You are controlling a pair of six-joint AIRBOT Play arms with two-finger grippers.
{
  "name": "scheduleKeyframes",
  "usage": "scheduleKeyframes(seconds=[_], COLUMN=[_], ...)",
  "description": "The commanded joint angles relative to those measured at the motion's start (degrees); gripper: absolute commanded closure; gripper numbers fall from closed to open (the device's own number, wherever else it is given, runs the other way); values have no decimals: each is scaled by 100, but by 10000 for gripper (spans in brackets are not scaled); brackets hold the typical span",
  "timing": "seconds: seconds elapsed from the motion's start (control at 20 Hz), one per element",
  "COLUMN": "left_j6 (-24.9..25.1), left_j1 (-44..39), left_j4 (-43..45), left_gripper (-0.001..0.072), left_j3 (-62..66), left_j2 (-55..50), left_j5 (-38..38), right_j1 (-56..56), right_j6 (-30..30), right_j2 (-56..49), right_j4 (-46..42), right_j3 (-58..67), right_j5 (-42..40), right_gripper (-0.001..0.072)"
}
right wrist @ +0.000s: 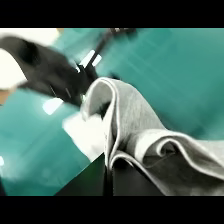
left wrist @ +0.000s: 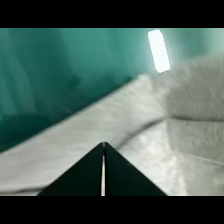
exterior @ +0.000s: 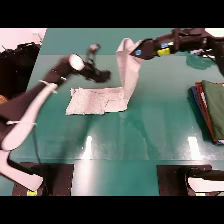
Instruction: Fold the shirts.
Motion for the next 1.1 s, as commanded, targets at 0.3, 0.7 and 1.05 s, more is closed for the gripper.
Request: scheduleKeyframes(seconds=[0.3, 0.7, 1.05], left_j6=[365, 463, 466], left_j1=[2430, 2605, 2603], left_j4=[1113, 1040, 660], left_gripper=[684, 684, 684], left_j3=[4, 0, 0], left_j2=[2573, 2658, 2658], left_j5=[-1016, -1425, -1421], right_j1=[2337, 881, -1128], right_j6=[-962, -149, 197], right_j2=[-1499, -1204, -365], right_j4=[632, -428, 157], right_j3=[17, -573, -3449], right_j5=[-2127, -122, -671], right_gripper=[186, 276, 67])
